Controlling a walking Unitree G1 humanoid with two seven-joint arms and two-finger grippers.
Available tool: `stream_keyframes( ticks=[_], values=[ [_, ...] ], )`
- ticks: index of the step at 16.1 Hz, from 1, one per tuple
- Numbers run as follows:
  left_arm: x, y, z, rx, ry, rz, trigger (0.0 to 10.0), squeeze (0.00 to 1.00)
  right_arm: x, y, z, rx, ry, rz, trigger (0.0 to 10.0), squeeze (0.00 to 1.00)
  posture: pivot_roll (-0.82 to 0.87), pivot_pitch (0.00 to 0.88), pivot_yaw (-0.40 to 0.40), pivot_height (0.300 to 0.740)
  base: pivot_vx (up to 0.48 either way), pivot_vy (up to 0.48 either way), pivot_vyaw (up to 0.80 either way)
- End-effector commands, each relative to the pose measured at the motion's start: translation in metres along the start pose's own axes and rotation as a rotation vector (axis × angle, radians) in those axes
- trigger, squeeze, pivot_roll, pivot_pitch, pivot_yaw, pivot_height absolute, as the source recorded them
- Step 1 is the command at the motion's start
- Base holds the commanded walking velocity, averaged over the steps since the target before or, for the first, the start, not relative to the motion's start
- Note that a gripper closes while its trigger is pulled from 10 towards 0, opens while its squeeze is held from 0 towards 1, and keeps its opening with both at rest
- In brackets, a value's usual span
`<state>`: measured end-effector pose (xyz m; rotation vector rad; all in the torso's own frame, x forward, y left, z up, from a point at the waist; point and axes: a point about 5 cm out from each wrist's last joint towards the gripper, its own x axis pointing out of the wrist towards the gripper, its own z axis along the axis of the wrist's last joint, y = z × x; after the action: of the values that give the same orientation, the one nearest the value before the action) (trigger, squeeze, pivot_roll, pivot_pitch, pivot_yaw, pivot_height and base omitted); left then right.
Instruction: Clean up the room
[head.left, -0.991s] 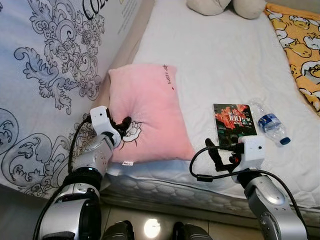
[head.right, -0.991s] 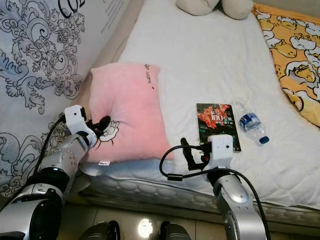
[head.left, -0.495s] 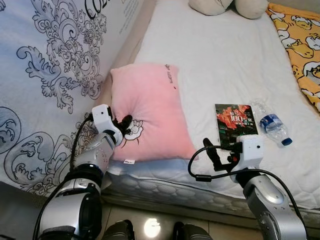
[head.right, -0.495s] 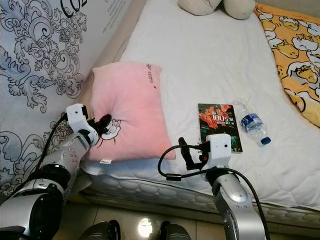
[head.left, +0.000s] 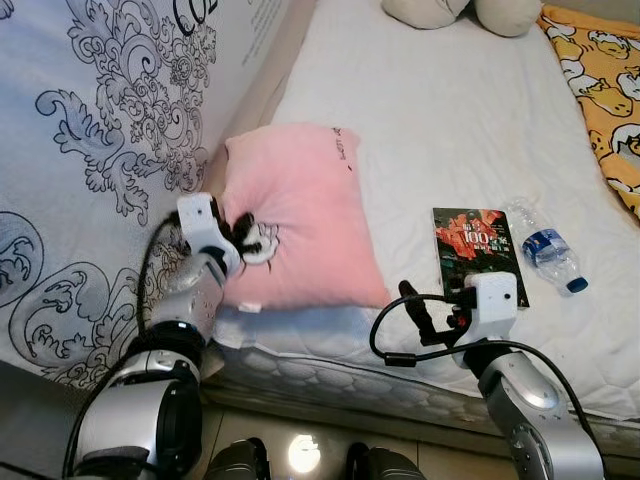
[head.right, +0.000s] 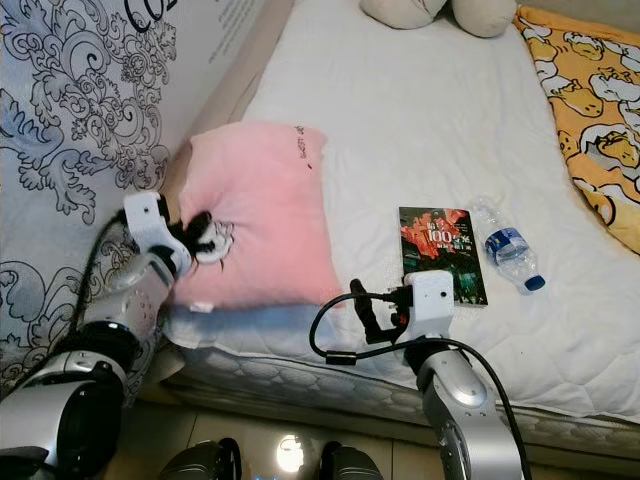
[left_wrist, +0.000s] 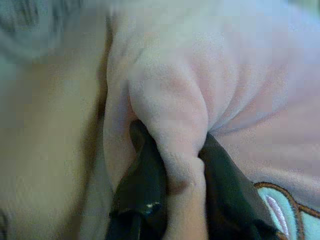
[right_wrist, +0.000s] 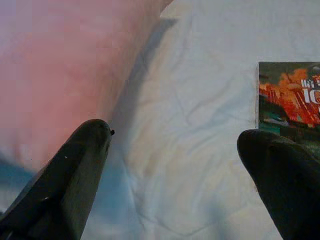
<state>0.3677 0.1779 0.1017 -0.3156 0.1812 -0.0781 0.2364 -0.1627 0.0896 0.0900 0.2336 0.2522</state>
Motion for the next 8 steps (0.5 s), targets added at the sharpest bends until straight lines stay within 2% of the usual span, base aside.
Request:
stream_keyframes(
  ticks=[1, 4, 5, 6, 8],
  values=[
    [0.003, -0.002, 0.017, 0.031, -0.060, 0.010, 0.0, 0.00, -0.001, -0.002, -0.001, -0.001, 0.002, -0.004, 10.0, 0.22, -0.14, 0.136, -0.065, 0.740, 0.000, 0.000, 0.00],
    [0.002, 0.001, 0.036, 0.078, -0.137, 0.014, 0.0, 0.00, -0.001, -0.004, 0.000, -0.005, -0.002, -0.006, 10.0, 0.22, -0.14, 0.134, -0.062, 0.740, 0.000, 0.000, 0.00],
    [0.001, 0.007, 0.043, 0.114, -0.156, 0.019, 0.0, 0.00, -0.001, -0.003, -0.002, -0.002, 0.000, -0.007, 10.0, 0.21, -0.14, 0.138, -0.062, 0.740, 0.000, 0.000, 0.00],
    [0.000, 0.008, 0.044, 0.124, -0.158, 0.018, 0.0, 0.00, -0.001, -0.003, -0.002, -0.001, 0.000, -0.007, 10.0, 0.21, -0.14, 0.138, -0.062, 0.740, 0.000, 0.000, 0.00],
    [-0.003, 0.021, 0.046, 0.173, -0.157, 0.042, 0.0, 0.00, 0.000, -0.001, -0.003, -0.001, 0.004, -0.001, 10.0, 0.22, -0.14, 0.143, -0.065, 0.740, 0.000, 0.000, 0.00]
  ],
)
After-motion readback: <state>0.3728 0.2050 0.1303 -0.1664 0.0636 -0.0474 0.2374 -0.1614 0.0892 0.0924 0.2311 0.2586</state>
